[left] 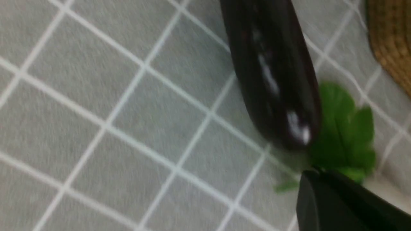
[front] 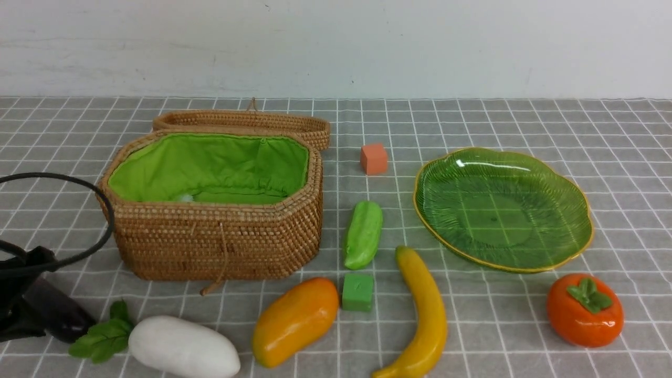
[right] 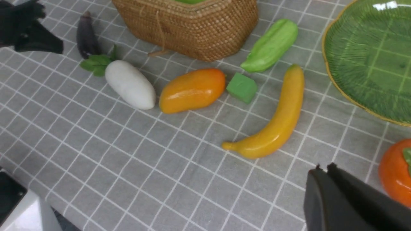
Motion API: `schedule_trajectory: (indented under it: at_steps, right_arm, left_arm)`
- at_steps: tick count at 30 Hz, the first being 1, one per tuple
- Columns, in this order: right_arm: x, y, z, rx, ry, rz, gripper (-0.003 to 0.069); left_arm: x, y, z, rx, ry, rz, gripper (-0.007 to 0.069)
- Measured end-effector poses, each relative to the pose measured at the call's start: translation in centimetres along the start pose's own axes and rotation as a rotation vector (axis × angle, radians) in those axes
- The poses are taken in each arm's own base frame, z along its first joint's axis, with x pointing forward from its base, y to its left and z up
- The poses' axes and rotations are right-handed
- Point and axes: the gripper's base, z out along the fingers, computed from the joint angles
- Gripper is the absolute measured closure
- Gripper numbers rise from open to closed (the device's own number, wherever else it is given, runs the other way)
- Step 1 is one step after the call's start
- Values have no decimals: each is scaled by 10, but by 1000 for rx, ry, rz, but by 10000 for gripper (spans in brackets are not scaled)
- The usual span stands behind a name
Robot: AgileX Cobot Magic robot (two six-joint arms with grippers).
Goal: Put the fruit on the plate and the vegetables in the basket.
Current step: Use the left arm to grab an eggplant and put it into the left basket
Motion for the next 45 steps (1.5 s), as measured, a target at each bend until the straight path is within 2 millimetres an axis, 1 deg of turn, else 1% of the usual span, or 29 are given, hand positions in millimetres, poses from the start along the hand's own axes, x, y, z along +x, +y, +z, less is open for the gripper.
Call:
schedule_trajectory:
  at_steps: [2,3,6,8,9,11,12,13,15,18,19,21,22,23,24,25,28,30,33,34,35,36,37,39,40,41,42,44,45]
  right_arm:
    - [0,1,0,-14,-1,-5,648]
    - [0,2,0,-25,-2,-9,648]
    - [0,4,0,-45,-5,-18,648]
    - [-1,5,0,-50,-6,-16,648]
    - [0,5,0,-52,-6,-17,648]
    - [0,5,0,-52,-5,-17,647]
    - [0,5,0,-53,-5,-17,645]
    - [0,5,0,-53,-5,-17,645]
    - [-1,5,0,-56,-6,-26,645]
    - [-1,5,0,-60,-7,-36,645]
    - [-1,6,0,-62,-7,-40,643]
    - [0,6,0,-63,-6,-46,642]
    - [0,6,0,-63,-6,-51,642]
    - [0,6,0,-63,-6,-50,642]
    - [0,6,0,-63,-6,-53,642]
    - [-1,6,0,-65,-7,-54,642]
    - [-1,7,0,-73,-10,-50,642]
    - [-1,7,0,-76,-9,-50,642]
    - [0,7,0,-80,-4,-50,642]
    - [0,8,0,-84,-3,-48,642]
    - [0,8,0,-86,-4,-47,642]
    - [0,8,0,-88,-5,-46,641]
    - [-1,8,0,-92,-9,-44,638]
    - [-1,9,0,-96,-13,-43,637]
    - [-2,9,-1,-97,-19,-41,636]
    - [-2,9,-1,-97,-21,-41,636]
    - [-2,9,-1,-95,-25,-41,635]
    - [-2,9,-1,-94,-28,-40,635]
    - [-2,9,-1,-94,-28,-40,635]
  left_arm:
    - [-4,0,4,1,-31,-19,563]
    - [-7,1,9,-1,-54,-30,516]
    - [-17,3,27,-12,-102,-42,339]
    - [-20,5,38,-21,-112,-54,249]
    - [-21,7,48,-31,-111,-69,175]
    - [-21,9,55,-39,-109,-77,127]
    - [-22,11,63,-50,-107,-83,64]
    - [-21,13,66,-55,-103,-84,57]
    - [-24,14,73,-60,-120,-87,10]
    - [-27,14,77,-63,-129,-83,15]
    - [-27,14,78,-66,-128,-75,36]
    - [-27,14,79,-70,-123,-60,97]
    - [-27,15,79,-74,-120,-54,153]
    - [-27,15,79,-74,-120,-53,153]
    - [-27,15,78,-75,-117,-53,225]
    - [-27,15,76,-75,-115,-55,244]
    - [-23,14,67,-79,-83,-27,243]
    - [-20,12,53,-75,-75,3,243]
    - [-22,5,19,-48,-158,75,243]
    - [-25,1,1,-29,-210,105,243]
    - [-27,-2,-6,-22,-233,120,243]
    - [-31,-8,-21,-2,-285,158,243]
    - [-39,-25,-46,31,-357,273,243]
    - [-48,-43,-64,56,-407,398,243]
    - [-50,-65,-77,92,-431,523,243]
    - [-51,-73,-79,96,-432,588,243]
    - [-51,-100,-88,129,-443,773,243]
    - [-45,-143,-95,170,-454,1090,244]
    - [-44,-147,-92,170,-447,1120,245]
